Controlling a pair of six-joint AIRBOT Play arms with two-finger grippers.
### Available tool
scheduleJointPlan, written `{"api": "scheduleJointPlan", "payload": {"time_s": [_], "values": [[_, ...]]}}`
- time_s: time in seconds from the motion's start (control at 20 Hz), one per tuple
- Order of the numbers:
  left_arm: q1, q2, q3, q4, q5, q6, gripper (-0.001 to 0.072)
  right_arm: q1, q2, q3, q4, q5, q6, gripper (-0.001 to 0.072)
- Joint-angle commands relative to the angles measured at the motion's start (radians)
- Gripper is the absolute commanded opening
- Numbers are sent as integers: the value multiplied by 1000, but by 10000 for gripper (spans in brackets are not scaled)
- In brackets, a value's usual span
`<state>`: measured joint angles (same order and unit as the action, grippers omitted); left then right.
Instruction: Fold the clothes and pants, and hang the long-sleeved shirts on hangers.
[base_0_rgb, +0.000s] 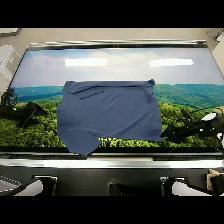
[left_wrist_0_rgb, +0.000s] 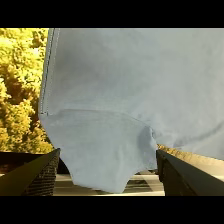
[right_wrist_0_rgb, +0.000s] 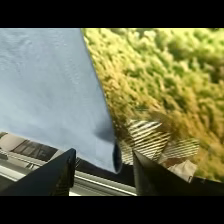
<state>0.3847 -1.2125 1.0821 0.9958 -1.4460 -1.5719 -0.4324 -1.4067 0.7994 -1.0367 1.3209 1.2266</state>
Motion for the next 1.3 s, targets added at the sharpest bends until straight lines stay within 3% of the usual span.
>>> {"api": "scheduleJointPlan", "payload": {"time_s": [0.0, 0.15, 0.25, 0.35, 0.4, 0.45, 0.7, 1.0, 1.25], "values": [[0, 1, -2, -6, 0, 2, 673, 0, 1, -27, 13, -32, 0, 431], [0, 1, -2, -6, 1, 2, 673, 0, 1, -82, 79, -73, -10, 430], [0, 1, -2, -6, 4, 2, 673, 0, 1, -113, 110, -110, -19, 389], [0, 1, -2, -5, 3, 2, 670, 0, 1, -118, 109, -122, -30, 189], [0, 1, -2, -4, 4, 3, 624, 0, 2, -118, 109, -119, -48, 85], [0, 2, -5, -1, 4, 21, 524, 0, 2, -118, 109, -117, -54, 33], [47, 45, -201, 2, 89, 93, 510, 0, 2, -118, 120, -97, -70, 34], [75, 35, -430, -93, 262, 282, 550, 0, 2, -118, 127, -45, -122, 34], [74, -27, -447, -100, 339, 306, 552, 0, 14, -118, 128, -32, -141, 34]]}}
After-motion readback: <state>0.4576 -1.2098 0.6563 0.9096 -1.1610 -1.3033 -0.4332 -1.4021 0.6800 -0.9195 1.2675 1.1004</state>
